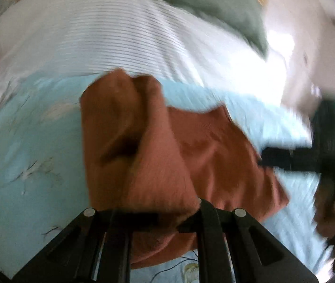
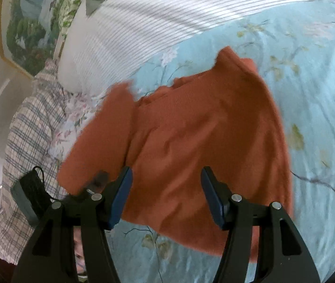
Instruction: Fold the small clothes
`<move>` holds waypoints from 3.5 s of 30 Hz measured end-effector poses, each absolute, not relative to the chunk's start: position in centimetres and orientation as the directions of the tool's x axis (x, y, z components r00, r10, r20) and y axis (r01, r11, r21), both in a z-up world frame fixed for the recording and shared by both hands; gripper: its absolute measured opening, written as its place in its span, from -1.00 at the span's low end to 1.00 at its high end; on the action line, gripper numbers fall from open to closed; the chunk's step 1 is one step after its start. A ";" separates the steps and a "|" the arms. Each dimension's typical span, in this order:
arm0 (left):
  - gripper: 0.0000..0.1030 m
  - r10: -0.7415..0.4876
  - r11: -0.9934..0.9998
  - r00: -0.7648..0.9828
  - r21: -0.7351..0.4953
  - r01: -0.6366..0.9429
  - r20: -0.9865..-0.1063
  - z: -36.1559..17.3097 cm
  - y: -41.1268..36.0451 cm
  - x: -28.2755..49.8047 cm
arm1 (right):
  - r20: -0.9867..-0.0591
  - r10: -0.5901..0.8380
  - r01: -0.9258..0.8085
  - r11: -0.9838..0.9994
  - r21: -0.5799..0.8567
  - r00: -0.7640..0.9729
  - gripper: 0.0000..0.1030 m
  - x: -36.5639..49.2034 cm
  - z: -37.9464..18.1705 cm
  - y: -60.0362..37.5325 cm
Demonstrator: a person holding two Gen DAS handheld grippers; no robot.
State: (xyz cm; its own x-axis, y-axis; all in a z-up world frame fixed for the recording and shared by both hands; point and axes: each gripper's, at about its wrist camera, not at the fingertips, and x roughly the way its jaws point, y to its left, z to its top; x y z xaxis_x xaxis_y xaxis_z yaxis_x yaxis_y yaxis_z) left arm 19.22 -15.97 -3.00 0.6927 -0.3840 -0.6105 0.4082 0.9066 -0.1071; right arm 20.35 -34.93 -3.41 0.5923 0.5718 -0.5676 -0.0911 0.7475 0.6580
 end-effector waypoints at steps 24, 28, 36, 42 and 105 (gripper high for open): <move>-0.85 -0.366 0.803 0.719 0.189 0.565 -0.591 -4.0 -22.5 15.3 | -0.606 0.667 -0.263 0.736 0.623 0.433 -0.72 33.1 -3.6 -29.5; -0.85 -0.495 0.772 0.643 0.044 0.634 -0.584 -1.9 -24.8 15.2 | -0.574 0.626 -0.273 0.765 0.584 0.528 -0.72 30.6 -0.9 -34.0; -0.85 -0.550 0.712 0.510 -0.052 0.700 -0.661 -4.8 -30.6 16.7 | -0.667 0.520 -0.125 0.829 0.546 0.534 -0.72 29.7 -6.0 -39.8; -0.84 -0.554 0.706 0.485 -0.074 0.704 -0.677 -5.2 -30.6 17.5 | -0.649 0.525 -0.132 0.823 0.553 0.550 -0.72 29.7 -7.3 -40.4; -0.43 -0.526 0.849 0.479 -0.470 0.242 -0.703 -6.5 2.5 20.9 | -0.566 0.717 -0.192 0.673 0.715 0.407 -0.44 24.2 -10.9 -22.0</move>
